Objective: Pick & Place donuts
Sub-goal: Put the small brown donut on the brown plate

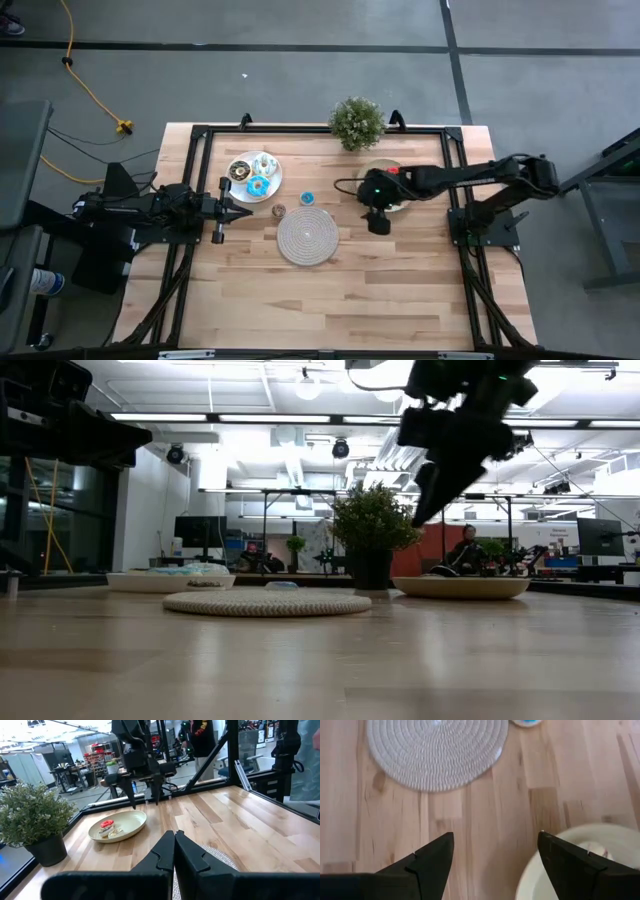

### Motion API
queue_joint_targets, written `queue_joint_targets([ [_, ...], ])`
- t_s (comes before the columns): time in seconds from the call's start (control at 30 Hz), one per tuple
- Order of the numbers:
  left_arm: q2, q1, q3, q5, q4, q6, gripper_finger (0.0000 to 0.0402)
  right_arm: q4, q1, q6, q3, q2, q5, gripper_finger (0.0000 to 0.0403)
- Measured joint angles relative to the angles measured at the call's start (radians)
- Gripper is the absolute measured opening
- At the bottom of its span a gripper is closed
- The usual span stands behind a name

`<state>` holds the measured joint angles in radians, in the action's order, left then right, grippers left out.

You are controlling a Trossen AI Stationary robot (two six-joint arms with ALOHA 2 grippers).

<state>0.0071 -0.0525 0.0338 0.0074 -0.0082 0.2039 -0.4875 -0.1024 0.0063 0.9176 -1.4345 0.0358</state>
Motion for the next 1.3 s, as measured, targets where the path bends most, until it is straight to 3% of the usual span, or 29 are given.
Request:
queue_joint_targets([
  [0.37,0.000,0.000,0.000,0.000,-0.001,0.000,0.0000,-0.186,0.000,-0.015,0.398,-0.264,0.010,0.0279],
  [0.63,0.000,0.000,0.000,0.000,-0.001,0.000,0.0000,-0.219,0.001,-0.084,0.614,-0.440,0.084,0.0279],
  [0.97,0.000,0.000,0.000,0.000,-0.001,0.000,0.0000,-0.156,0.001,-0.164,0.751,-0.587,0.087,0.0279],
  [1.3,0.000,0.000,0.000,0.000,-0.001,0.000,0.0000,0.081,0.001,-0.165,0.766,-0.701,0.088,0.0279],
])
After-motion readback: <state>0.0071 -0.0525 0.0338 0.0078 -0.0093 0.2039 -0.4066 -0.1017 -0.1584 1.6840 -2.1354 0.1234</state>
